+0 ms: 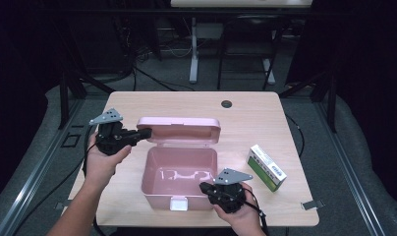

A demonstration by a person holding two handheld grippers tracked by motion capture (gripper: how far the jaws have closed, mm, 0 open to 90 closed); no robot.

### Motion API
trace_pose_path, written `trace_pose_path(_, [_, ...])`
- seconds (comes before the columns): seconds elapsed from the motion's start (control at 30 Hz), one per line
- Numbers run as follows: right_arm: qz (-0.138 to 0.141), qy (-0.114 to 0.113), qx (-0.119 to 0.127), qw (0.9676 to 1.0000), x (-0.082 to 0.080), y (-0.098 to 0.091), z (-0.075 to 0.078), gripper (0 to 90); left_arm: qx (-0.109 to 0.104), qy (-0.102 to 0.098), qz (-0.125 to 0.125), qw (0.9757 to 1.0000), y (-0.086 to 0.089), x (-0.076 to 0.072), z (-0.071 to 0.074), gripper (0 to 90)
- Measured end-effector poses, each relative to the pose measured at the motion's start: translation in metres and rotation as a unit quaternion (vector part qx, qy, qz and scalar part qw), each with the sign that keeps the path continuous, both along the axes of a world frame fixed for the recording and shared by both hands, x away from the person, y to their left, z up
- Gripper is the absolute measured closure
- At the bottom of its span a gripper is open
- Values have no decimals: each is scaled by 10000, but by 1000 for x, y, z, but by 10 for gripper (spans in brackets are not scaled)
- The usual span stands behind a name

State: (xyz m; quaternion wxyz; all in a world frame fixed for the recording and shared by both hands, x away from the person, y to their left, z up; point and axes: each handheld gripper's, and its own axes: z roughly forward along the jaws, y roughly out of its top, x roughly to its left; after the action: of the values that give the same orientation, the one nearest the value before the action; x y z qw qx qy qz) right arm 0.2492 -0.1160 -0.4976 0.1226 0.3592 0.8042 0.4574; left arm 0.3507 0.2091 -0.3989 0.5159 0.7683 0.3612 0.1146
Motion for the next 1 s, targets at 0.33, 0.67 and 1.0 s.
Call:
trace_pose_path(0.33, [-57,34,44,10000,1,-2,-1,856,8,33,40,10000,-1,5,-3,894])
trace_pose_path(0.67, [-83,64,123,9999,0,-1,-2,860,26,90,122,9999,-2,12,-10,892])
trace_pose_path(1.0, [-111,73,153,9998,-1,0,-2,859,112,116,183,9997,-3,16,-15,891])
